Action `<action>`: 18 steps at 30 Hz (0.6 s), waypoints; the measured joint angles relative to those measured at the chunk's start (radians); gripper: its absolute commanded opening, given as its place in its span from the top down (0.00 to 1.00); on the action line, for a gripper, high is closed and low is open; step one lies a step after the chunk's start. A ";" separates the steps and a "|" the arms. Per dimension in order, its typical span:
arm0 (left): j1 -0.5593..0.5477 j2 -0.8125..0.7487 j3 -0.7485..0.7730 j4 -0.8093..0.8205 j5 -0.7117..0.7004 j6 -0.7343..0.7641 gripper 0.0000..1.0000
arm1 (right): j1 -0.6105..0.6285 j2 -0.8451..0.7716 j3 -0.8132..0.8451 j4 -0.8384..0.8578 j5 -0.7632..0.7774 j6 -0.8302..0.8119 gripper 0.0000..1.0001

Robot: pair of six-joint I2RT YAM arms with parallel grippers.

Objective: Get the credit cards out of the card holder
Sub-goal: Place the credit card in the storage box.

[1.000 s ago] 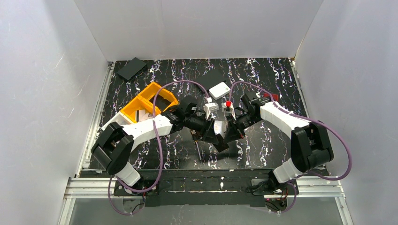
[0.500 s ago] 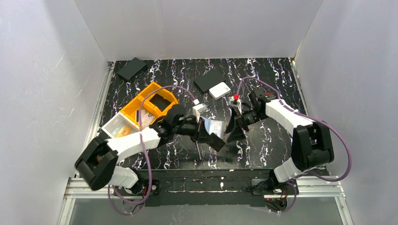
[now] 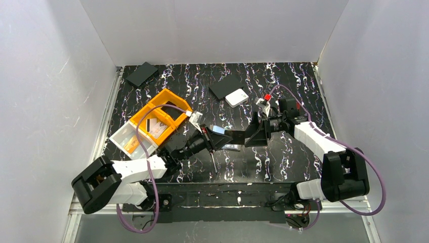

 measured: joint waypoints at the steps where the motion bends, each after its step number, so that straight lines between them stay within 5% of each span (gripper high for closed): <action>1: -0.005 0.010 0.000 0.011 -0.005 -0.003 1.00 | 0.000 0.000 0.000 0.010 0.000 0.013 0.15; 5: -0.044 0.076 0.000 0.056 -0.045 -0.010 1.00 | 0.000 0.033 0.016 -0.008 -0.023 0.023 0.61; 7: -0.056 0.081 0.000 0.074 -0.063 -0.009 1.00 | 0.000 0.047 0.024 -0.037 -0.027 0.009 0.95; 9: -0.056 0.081 0.000 0.082 -0.074 -0.008 0.92 | 0.000 0.047 0.025 -0.039 -0.029 0.011 0.99; 15: -0.052 0.063 -0.006 0.051 -0.095 -0.008 0.21 | 0.001 0.026 0.027 -0.003 -0.042 0.028 0.99; 18: -0.004 -0.040 -0.008 -0.103 -0.036 -0.003 0.03 | 0.001 0.010 0.022 0.030 -0.013 0.039 0.99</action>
